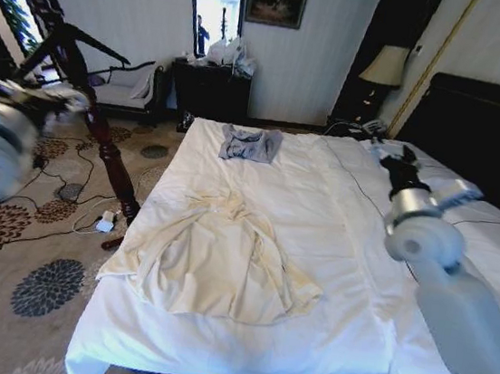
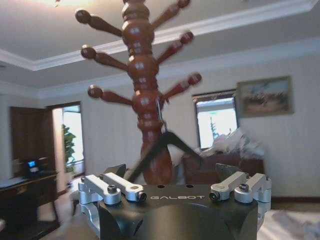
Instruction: Pick up the clothes from the bed and hang them on the clothes hanger.
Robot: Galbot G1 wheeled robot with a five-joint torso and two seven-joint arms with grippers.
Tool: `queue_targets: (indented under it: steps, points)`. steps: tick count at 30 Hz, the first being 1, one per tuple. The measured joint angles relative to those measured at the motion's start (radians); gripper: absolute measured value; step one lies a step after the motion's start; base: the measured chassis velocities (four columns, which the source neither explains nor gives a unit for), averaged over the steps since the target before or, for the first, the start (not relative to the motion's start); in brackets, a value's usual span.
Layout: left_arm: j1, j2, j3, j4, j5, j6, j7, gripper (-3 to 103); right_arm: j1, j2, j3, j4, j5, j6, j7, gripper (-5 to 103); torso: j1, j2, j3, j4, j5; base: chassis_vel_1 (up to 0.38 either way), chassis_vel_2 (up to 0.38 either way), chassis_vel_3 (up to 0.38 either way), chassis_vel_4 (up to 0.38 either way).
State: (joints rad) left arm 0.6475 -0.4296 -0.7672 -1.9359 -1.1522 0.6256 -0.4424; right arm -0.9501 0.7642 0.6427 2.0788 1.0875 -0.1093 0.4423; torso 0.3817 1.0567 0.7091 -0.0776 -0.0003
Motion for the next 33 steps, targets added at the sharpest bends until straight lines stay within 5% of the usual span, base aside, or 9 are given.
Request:
queue_targets:
  steps: [2, 4, 5, 9, 15, 21, 26, 33]
  points:
    - [-0.015, 0.018, 0.002, 0.034, -0.010, -0.013, 0.045, 100, -0.014, 0.009, 0.013, 0.003, -0.009, 0.002, -0.006, 100, 0.000, 0.000, 0.000, 0.0001, -0.0001, 0.000, 0.000, 0.000, 0.000]
    - [-0.073, 0.092, 0.036, 0.204, -0.069, -0.070, 0.264, 100, -0.062, 0.043, 0.044, 0.015, -0.034, 0.009, -0.028, 100, 0.000, 0.000, 0.000, -0.0004, 0.0009, 0.000, 0.000, 0.000, 0.000]
    - [-0.073, 0.092, 0.036, 0.204, -0.069, -0.070, 0.264, 100, -0.062, 0.043, 0.044, 0.015, -0.034, 0.009, -0.028, 100, 0.000, 0.000, 0.000, -0.0004, 0.0009, 0.000, 0.000, 0.000, 0.000]
    - [-0.176, 0.110, 0.153, 0.419, -0.132, -0.113, 0.473, 100, -0.131, 0.048, 0.048, 0.034, -0.050, 0.022, -0.044, 100, 0.000, 0.000, 0.000, 0.0010, -0.0009, 0.000, 0.000, 0.000, 0.000]
    - [-0.371, -0.004, 0.324, 0.578, -0.126, -0.129, 0.525, 100, -0.144, 0.056, 0.039, 0.028, -0.059, 0.029, -0.049, 100, 0.000, 0.000, 0.000, -0.0009, 0.0004, 0.000, 0.000, 0.000, 0.000]
    - [-0.500, -0.083, 0.411, 0.661, -0.077, -0.105, 0.522, 100, -0.163, 0.059, 0.037, 0.017, -0.062, 0.032, -0.048, 100, 0.000, 0.000, 0.000, 0.0003, 0.0000, 0.000, 0.000, 0.000, 0.000]
    - [-0.692, -0.172, 0.513, 0.761, 0.025, -0.021, 0.449, 100, -0.179, 0.062, 0.047, 0.003, -0.063, 0.037, -0.048, 100, 0.001, 0.000, 0.000, -0.0009, 0.0004, 0.000, 0.000, 0.000, 0.000]
    - [-0.757, -0.191, 0.541, 0.739, 0.059, 0.038, 0.396, 100, -0.201, 0.067, 0.056, -0.006, -0.074, 0.040, -0.048, 100, 0.000, 0.000, 0.000, 0.0002, 0.0006, 0.000, 0.000, 0.000, 0.000]
